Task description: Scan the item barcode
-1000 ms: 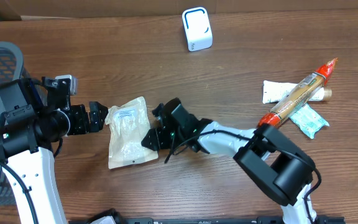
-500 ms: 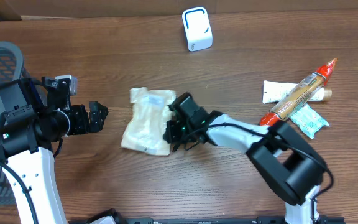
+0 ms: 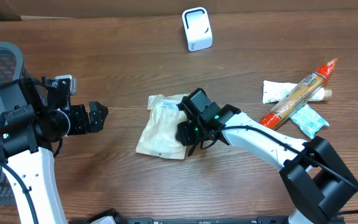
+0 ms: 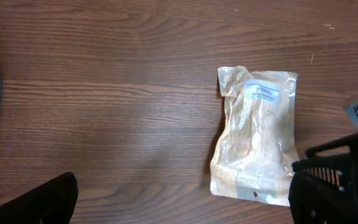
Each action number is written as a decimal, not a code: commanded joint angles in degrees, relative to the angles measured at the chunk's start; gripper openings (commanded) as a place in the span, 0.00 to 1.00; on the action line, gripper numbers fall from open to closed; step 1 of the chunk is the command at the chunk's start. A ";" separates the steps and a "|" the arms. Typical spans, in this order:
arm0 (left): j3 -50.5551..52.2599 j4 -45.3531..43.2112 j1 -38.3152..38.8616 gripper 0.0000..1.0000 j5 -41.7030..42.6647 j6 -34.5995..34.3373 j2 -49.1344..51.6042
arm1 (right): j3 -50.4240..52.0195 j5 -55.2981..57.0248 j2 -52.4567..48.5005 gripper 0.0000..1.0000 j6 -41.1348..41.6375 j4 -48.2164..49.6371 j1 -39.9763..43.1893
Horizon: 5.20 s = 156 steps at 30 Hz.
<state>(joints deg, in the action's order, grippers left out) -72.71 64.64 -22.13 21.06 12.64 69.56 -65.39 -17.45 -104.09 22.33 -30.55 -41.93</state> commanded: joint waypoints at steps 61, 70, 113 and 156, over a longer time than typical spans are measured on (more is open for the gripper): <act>-0.20 -0.20 0.20 0.99 0.83 1.53 0.13 | -24.55 15.74 -2.32 0.04 6.80 -28.83 4.63; -0.20 -0.20 0.20 0.99 0.83 1.53 0.13 | -31.74 35.89 -2.45 0.04 5.64 -51.63 0.07; -0.20 -0.20 0.20 1.00 0.83 1.53 0.13 | -28.63 50.64 -27.89 0.62 -5.84 -38.84 -11.32; -0.20 -0.20 0.20 1.00 0.83 1.53 0.13 | -32.61 -17.88 -1.40 0.04 -16.90 -35.63 8.28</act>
<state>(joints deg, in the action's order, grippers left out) -72.71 64.62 -22.13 21.04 12.67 69.56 -96.44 -17.87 -107.53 9.41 -67.31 -34.76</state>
